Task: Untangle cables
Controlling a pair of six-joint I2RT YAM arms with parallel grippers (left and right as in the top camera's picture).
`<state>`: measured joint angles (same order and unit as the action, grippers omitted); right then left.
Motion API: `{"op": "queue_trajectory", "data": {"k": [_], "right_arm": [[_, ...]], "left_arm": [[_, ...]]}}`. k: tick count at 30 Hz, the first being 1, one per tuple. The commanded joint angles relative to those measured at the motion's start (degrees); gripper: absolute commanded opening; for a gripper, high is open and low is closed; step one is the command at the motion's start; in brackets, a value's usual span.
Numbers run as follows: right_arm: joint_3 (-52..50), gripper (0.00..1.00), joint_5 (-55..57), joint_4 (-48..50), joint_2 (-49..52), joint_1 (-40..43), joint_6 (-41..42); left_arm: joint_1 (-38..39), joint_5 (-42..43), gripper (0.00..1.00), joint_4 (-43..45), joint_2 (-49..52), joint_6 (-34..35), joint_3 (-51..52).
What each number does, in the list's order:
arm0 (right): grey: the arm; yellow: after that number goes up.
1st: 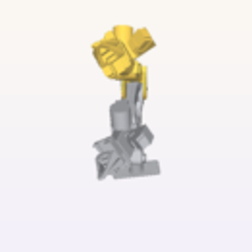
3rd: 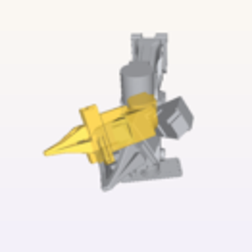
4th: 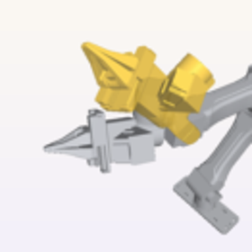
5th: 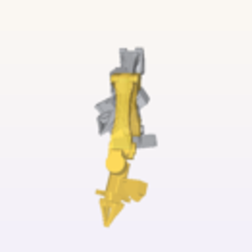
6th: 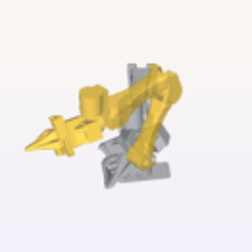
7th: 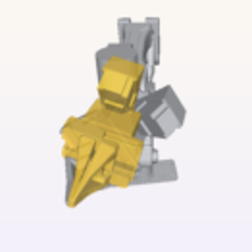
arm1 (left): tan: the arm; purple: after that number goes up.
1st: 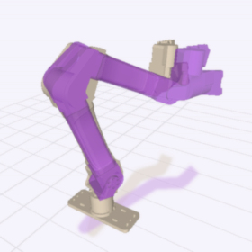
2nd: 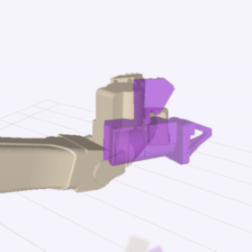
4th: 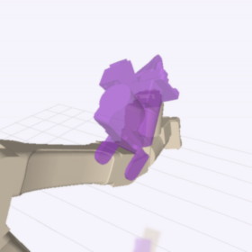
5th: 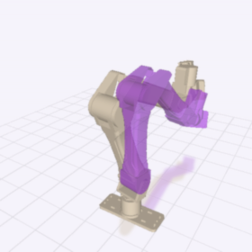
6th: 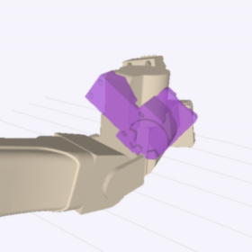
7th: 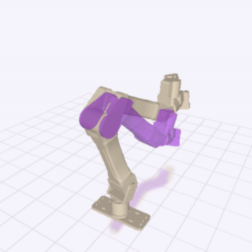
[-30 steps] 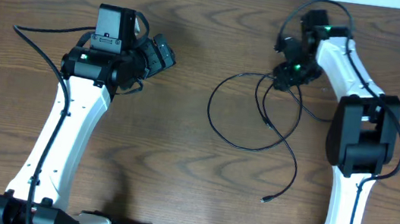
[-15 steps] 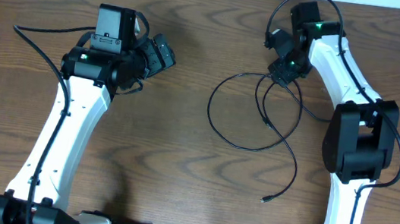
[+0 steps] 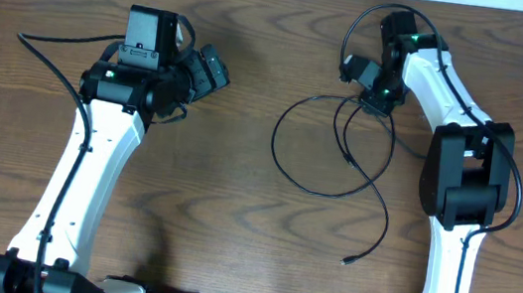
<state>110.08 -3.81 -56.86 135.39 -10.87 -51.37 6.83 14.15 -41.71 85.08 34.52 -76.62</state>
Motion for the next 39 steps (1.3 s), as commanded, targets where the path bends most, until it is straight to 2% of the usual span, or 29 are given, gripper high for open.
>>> {"op": "queue_trajectory", "data": {"k": [1,3,5,8,10,13,16,21,28,35,39], "right_arm": [[0.04,0.10,-0.83,-1.49,2.54,0.68,-2.05],[0.04,0.08,-0.85,-2.84,2.54,0.79,-2.03],[0.04,0.02,-0.92,-3.58,2.54,0.83,-1.90],[0.04,0.01,-1.05,-3.06,2.49,0.81,0.81],[0.09,0.01,-1.03,-1.01,2.36,0.66,8.13],[0.83,0.01,-1.05,3.67,1.73,0.68,25.94],[2.89,0.01,-1.09,3.54,1.27,0.72,32.79],[7.89,0.01,-1.44,-0.13,0.87,0.66,34.16],[8.68,0.01,-0.79,-0.28,1.18,0.66,30.14],[8.61,0.01,-0.85,-1.88,1.49,0.59,46.45],[8.07,0.07,-0.76,-1.68,1.60,0.48,46.66]], "left_arm": [[-0.17,-0.98,0.95,-0.04,0.55,0.07,-0.24],[-0.17,-0.98,0.95,-0.07,0.55,0.07,-0.24],[-0.17,-0.98,0.95,-0.04,0.55,0.07,-0.24],[-0.17,-0.98,0.95,-0.07,0.55,0.07,-0.24],[-0.17,-0.98,0.95,-0.07,0.55,0.07,-0.24],[-0.17,-0.98,0.95,-0.07,0.55,0.07,-0.24],[-0.17,-0.98,0.95,-0.04,0.55,0.07,-0.24],[-0.17,-0.98,0.95,-0.07,0.55,0.07,-0.24],[-0.17,-0.98,0.95,-0.04,0.55,0.07,-0.24],[-0.17,-0.98,0.95,-0.07,0.55,0.07,-0.24],[-0.17,-0.98,0.95,-0.04,0.55,0.07,-0.24]]}}
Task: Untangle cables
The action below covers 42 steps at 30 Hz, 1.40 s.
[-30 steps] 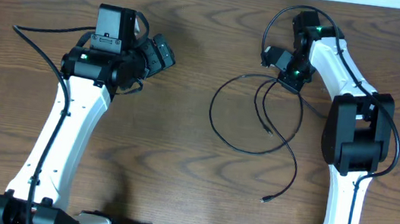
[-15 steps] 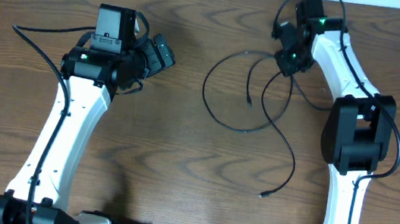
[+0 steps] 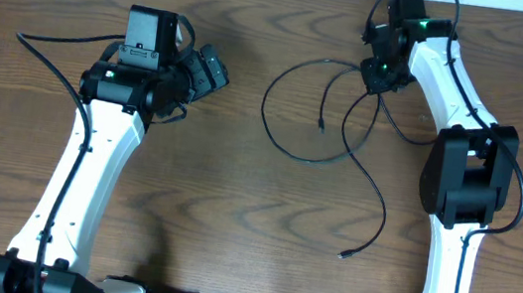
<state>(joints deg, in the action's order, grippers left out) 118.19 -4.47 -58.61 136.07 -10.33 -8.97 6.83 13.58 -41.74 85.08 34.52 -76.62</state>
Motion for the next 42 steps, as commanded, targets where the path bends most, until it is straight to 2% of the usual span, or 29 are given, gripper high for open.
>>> {"op": "queue_trajectory", "data": {"k": [1,7,10,13,17,21,28,33,39,42], "right_arm": [[-0.33,0.09,-0.15,0.07,0.96,-0.07,4.33],[-2.14,0.16,1.53,0.31,0.96,-0.04,17.27],[-2.86,0.27,1.57,1.27,0.96,-0.55,22.05],[-3.30,0.35,2.25,3.21,0.98,-1.05,24.20],[-3.30,0.41,7.52,5.25,0.98,-1.51,23.89],[-4.09,0.42,9.51,4.98,0.98,-1.49,22.29],[-8.72,0.42,9.31,8.44,0.98,-2.32,30.93],[-12.41,0.41,9.51,13.60,0.98,-3.04,33.07],[-15.52,0.31,11.41,16.90,0.98,-3.19,33.46],[-17.66,0.30,12.28,16.92,0.98,-3.23,33.73]], "left_arm": [[-0.17,-0.42,0.95,-0.02,0.55,0.07,-0.24],[-0.17,-0.42,0.95,-0.04,0.55,0.07,-0.24],[-0.17,-0.42,0.95,-0.04,0.55,0.07,-0.24],[-0.17,-0.42,0.95,-0.02,0.55,0.07,-0.24],[-0.17,-0.42,0.95,-0.04,0.55,0.07,-0.24],[-0.17,-0.42,0.95,-0.04,0.55,0.07,-0.24],[-0.17,-0.42,0.95,-0.04,0.55,0.07,-0.24],[-0.17,-0.42,0.95,-0.04,0.55,0.07,-0.24],[-0.17,-0.42,0.95,-0.02,0.55,0.07,-0.24],[-0.17,-0.42,0.95,-0.02,0.55,0.07,-0.24]]}}
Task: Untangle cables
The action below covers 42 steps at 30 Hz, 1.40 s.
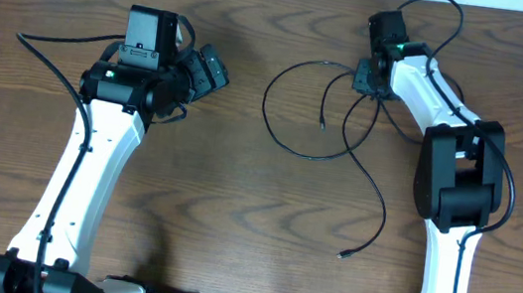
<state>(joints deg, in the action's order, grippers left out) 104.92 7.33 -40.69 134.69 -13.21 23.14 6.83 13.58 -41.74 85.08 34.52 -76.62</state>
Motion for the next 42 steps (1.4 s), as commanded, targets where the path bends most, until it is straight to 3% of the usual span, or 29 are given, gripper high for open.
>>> {"op": "queue_trajectory", "data": {"k": [1,5,10,17,24,34,38,42], "right_arm": [[-5.42,0.30,0.50,-1.14,2.36,-0.35,2.03],[-9.05,0.24,0.68,-1.64,2.36,-0.35,3.06],[-11.98,0.01,1.77,-2.97,2.36,-0.35,3.19],[-9.29,0.01,-0.90,-7.87,0.79,0.76,0.50],[2.62,0.01,-20.00,-12.63,-6.14,6.27,-11.63],[12.63,0.01,-37.53,-15.82,-19.76,22.16,-14.67],[13.75,0.01,-34.62,-14.53,-24.11,30.21,-14.64],[15.52,0.01,-16.28,-14.27,-26.71,36.61,-14.40]], "left_arm": [[-0.17,-0.42,0.95,-0.02,0.55,0.07,-0.24],[-0.17,-0.42,0.95,-0.04,0.55,0.07,-0.24],[-0.17,-0.42,0.95,-0.04,0.55,0.07,-0.24],[-0.17,-0.42,0.95,-0.04,0.55,0.07,-0.24],[-0.17,-0.42,0.95,-0.04,0.55,0.07,-0.24],[-0.17,-0.42,0.95,-0.04,0.55,0.07,-0.24],[-0.17,-0.42,0.95,-0.02,0.55,0.07,-0.24],[-0.17,-0.42,0.95,-0.04,0.55,0.07,-0.24]]}}
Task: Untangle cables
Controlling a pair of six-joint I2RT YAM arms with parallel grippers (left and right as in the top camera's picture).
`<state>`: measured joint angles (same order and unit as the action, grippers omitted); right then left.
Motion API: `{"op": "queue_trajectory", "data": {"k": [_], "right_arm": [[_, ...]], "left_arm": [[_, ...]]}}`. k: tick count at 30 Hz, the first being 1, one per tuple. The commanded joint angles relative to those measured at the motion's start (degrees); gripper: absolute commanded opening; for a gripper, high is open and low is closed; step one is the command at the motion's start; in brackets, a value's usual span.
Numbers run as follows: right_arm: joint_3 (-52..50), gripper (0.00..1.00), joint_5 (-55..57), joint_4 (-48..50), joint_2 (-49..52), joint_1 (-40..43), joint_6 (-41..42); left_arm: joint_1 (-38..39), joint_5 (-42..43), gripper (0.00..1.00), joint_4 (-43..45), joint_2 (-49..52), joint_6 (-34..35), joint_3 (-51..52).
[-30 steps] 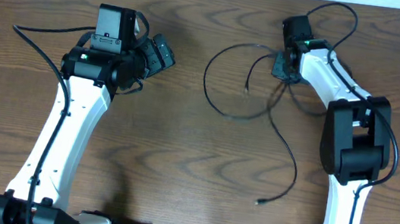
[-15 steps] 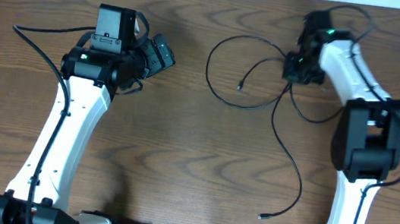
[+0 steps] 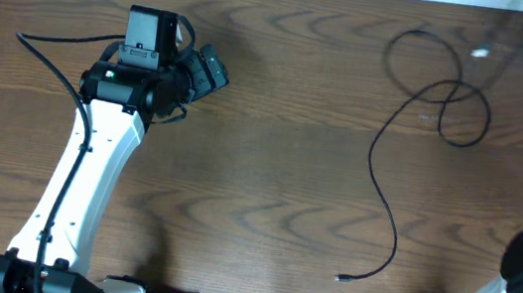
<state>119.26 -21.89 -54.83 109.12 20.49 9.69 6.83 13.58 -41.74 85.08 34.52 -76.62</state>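
A thin black cable point(image 3: 382, 196) lies on the right half of the wooden table. It makes loose loops near the top point(image 3: 465, 117), and a long tail runs down to its plug point(image 3: 340, 276). The upper strands run, blurred, toward my right gripper. That gripper is a dark smear with a green light at the far top right corner, and it seems shut on the cable. My left gripper point(image 3: 217, 69) hovers at the upper left, far from the cable, and its jaws are not readable.
A second dark cable curls along the right edge with a plug end. The left arm's own lead point(image 3: 48, 55) trails across the table's left side. The right arm's base sits at the lower right.
My right arm has swung from the top centre to the far top right corner. The cable's loops have shifted right with it, while the plug end stayed near the front. The left arm is unchanged.
My right gripper was first down on the cable's looped knot at centre right. Then it was further back with the loops spread left, and it stayed there a moment later. Now it is at the top right with the cable drawn out long.
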Motion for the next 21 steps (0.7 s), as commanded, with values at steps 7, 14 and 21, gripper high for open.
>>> {"op": "queue_trajectory", "data": {"k": [7,14,21], "right_arm": [[1.70,0.01,29.03,1.31,1.66,9.09,-0.96],[1.70,0.02,34.95,3.82,10.71,13.09,1.20],[1.81,0.99,29.46,0.76,11.47,13.44,0.90]], "left_arm": [[-0.17,-0.42,0.95,-0.04,0.55,0.07,-0.24],[-0.17,-0.42,0.95,-0.04,0.55,0.07,-0.24],[-0.17,-0.42,0.95,-0.04,0.55,0.07,-0.24]]}}
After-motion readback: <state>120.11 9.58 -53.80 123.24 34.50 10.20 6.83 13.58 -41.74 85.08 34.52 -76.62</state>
